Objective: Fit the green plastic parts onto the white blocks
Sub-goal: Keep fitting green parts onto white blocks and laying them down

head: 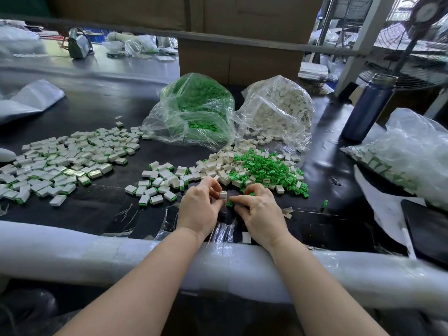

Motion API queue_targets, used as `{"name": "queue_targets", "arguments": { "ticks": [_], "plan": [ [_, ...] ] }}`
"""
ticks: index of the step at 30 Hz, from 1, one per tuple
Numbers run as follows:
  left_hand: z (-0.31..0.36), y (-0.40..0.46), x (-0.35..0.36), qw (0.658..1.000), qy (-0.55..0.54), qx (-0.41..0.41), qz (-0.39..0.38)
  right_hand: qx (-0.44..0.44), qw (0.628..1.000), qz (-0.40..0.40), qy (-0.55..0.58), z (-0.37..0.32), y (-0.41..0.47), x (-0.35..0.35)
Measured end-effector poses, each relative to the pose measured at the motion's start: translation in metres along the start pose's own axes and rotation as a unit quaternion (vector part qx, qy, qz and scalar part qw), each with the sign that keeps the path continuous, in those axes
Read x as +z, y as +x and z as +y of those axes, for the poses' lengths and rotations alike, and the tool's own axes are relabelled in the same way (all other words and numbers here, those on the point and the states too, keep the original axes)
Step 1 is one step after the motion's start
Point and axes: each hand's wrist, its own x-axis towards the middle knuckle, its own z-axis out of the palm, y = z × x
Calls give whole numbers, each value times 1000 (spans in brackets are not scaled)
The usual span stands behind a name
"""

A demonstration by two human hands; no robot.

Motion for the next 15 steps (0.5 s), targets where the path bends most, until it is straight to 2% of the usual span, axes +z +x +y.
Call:
{"name": "queue_targets", "arguments": {
  "ticks": [8, 15],
  "plan": [
    [-1, -1, 2, 996, -25, 10, -81, 23, 999, 34, 35, 0, 0, -2],
    [2, -2, 0, 993, -21, 14, -117, 40, 992, 80, 93, 3, 2, -2]
  ]
}}
